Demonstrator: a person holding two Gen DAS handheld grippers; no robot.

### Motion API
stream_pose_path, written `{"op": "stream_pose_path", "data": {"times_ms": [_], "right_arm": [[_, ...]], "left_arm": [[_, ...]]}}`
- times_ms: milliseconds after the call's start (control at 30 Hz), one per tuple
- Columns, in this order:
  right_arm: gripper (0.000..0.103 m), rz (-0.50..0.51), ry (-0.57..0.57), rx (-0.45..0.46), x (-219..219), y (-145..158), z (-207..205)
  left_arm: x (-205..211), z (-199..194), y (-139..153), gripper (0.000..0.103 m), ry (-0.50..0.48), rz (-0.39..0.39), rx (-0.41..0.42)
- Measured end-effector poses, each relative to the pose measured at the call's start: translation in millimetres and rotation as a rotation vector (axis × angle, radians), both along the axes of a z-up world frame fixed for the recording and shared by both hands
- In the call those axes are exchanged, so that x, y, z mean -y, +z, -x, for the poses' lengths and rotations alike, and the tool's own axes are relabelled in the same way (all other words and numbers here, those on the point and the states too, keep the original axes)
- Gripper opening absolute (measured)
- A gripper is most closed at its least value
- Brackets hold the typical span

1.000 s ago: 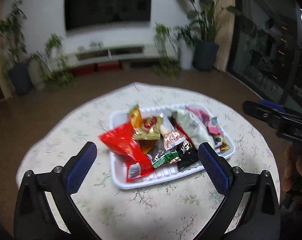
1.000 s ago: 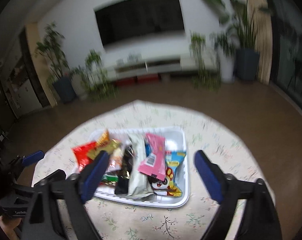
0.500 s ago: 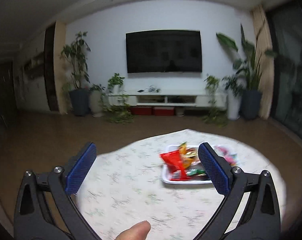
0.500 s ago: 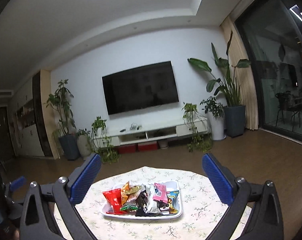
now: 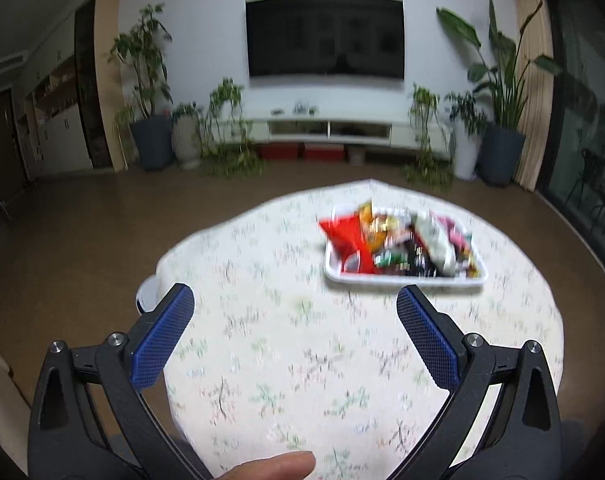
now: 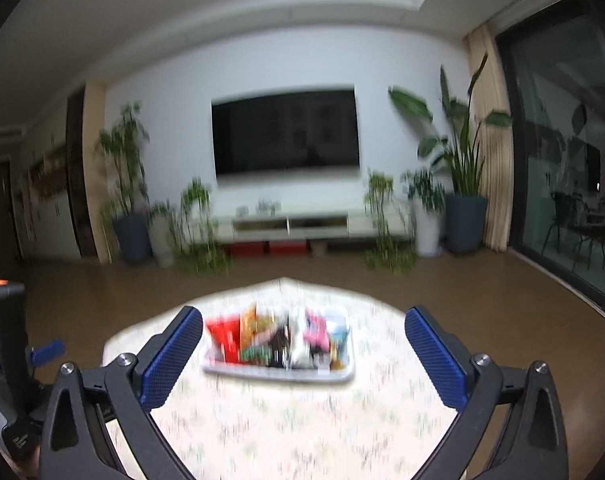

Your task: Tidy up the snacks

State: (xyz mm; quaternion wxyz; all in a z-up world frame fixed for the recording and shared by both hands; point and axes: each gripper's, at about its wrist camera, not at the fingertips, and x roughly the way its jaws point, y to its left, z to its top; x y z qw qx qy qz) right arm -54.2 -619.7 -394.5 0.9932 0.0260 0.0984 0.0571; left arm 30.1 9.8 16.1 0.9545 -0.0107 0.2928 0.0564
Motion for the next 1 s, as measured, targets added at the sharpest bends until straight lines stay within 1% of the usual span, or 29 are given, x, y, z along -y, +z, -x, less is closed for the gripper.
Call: {"op": "stream_pose_path", "data": {"times_ms": [100,200,433,700,1000], "right_arm": [[0.103,0.006,-0.004,-0.049,-6,-13,0],[0.103,-0.013,-0.023,-0.104,-4,-25,-4],[0.103,-0.019,-0.041,-0.197,-3,-47,-9],[0.103,-0.002,-0.037,-0.26,-8,-60,-12],[0.103,0.004,-0.037,-0.3,-9,-67,-16]], "left_arm": [[4,-4,-16,0.103,-0.023,0.005,-0.053],[3,-12,-31,0.103,-0.024,0.015,-0.098],[4,-21,-52,0.103,-0.036,0.026,-0.135],[6,-21,-58,0.103,-0.05,0.026,-0.162],[7,-22,-63,0.103,-0.06,0.026,-0.186]]}}
